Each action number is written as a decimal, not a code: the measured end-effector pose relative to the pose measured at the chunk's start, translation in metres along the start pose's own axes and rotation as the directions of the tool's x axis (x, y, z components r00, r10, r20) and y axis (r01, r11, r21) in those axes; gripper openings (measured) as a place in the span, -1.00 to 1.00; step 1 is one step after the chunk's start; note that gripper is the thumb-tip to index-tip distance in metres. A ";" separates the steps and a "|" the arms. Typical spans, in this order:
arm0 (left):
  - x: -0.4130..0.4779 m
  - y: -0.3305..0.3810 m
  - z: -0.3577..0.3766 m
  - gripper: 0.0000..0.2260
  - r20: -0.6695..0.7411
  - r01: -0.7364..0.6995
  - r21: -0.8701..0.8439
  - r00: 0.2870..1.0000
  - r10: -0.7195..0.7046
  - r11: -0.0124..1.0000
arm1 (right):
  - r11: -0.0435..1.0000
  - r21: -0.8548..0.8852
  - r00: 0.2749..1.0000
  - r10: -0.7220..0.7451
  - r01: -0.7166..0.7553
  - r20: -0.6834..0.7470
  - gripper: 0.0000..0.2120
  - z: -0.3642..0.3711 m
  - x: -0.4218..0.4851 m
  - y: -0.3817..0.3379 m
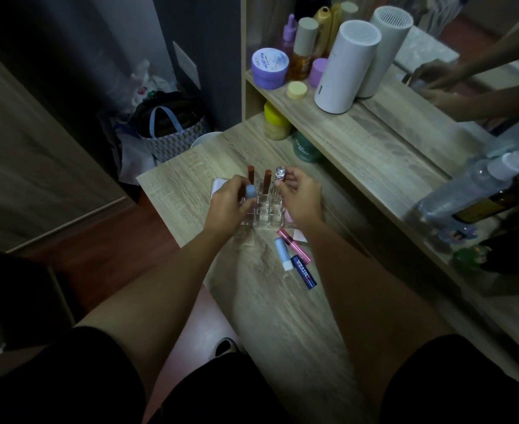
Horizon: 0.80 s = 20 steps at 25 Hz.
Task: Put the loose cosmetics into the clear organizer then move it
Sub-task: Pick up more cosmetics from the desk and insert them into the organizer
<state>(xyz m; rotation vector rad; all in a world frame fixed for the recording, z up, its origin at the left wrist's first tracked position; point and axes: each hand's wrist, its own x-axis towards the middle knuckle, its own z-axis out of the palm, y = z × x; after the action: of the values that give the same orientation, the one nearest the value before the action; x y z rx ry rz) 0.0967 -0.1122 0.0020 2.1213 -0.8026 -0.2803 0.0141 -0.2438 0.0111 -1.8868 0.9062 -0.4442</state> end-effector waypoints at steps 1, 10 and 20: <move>0.001 0.000 0.001 -0.77 -0.001 0.021 -0.003 1.000 -0.021 1.000 | 1.000 -0.017 1.000 0.008 -0.008 0.004 -0.68 0.000 0.001 0.000; -0.008 0.001 0.000 -0.57 -0.066 0.141 -0.155 0.986 -0.152 0.978 | 0.999 -0.044 0.991 0.015 -0.010 0.130 -0.54 -0.021 0.001 -0.002; -0.048 0.015 0.043 -0.79 0.341 -0.270 0.168 0.918 0.201 0.948 | 0.960 -0.275 0.995 -0.020 0.045 0.095 -0.77 -0.092 -0.040 0.043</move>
<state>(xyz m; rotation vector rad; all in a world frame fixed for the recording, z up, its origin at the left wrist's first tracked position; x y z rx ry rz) 0.0334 -0.1153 -0.0169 2.1751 -1.3227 -0.4319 -0.0881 -0.2811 0.0194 -2.1605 0.9145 -0.2571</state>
